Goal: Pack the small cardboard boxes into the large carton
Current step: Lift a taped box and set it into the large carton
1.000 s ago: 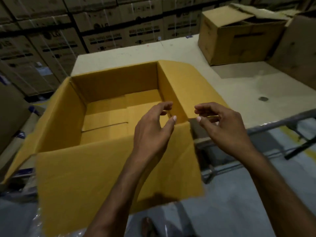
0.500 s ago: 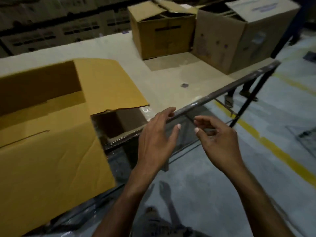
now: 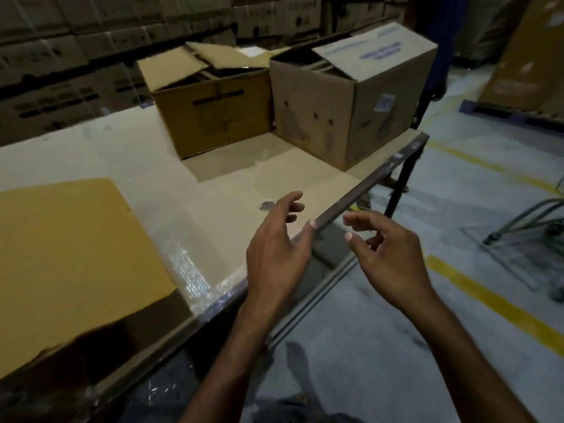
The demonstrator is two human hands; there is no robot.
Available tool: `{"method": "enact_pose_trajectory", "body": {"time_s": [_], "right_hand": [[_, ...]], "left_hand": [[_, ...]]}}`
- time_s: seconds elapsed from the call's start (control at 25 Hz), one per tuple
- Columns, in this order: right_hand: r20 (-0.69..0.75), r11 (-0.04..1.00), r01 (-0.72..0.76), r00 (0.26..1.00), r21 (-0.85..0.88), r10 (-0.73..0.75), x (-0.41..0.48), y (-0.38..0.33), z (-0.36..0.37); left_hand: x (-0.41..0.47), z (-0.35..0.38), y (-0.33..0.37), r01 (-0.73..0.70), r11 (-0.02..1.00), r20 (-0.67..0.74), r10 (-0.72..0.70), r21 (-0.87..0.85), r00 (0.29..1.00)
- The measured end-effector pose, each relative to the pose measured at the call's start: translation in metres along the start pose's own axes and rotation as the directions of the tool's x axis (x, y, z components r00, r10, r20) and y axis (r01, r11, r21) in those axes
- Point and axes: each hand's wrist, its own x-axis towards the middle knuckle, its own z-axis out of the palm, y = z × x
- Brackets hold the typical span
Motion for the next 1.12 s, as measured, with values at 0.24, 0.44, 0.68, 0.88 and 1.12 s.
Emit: {"method": "enact_pose_trajectory", "body": {"time_s": [0.24, 0.44, 0.68, 0.88, 1.12], "right_hand": [[-0.046, 0.998, -0.001, 0.999, -0.058, -0.002, 0.116, 0.018, -0.006], [-0.034, 0.991, 0.085, 0.995, -0.099, -0.089, 0.204, 0.046, -0.017], [-0.035, 0.959, 0.266, 0.962, -0.099, -0.271, 0.334, 0.104, -0.045], [0.021, 0.913, 0.37, 0.928, -0.174, -0.372, 0.438, 0.141, -0.066], [0.173, 0.852, 0.436, 0.899, -0.291, -0.401, 0.518, 0.181, -0.06]], "left_hand": [[0.113, 0.044, 0.014, 0.001, 1.0, -0.01, -0.001, -0.005, 1.0], [0.183, 0.083, 0.019, 0.02, 1.0, -0.04, -0.021, -0.014, 0.999], [0.268, 0.152, 0.033, 0.043, 0.998, -0.166, -0.05, -0.043, 0.985], [0.34, 0.213, 0.063, 0.04, 0.999, -0.306, -0.031, 0.022, 0.952], [0.4, 0.242, 0.069, 0.149, 0.96, -0.28, -0.079, 0.237, 0.957]]}}
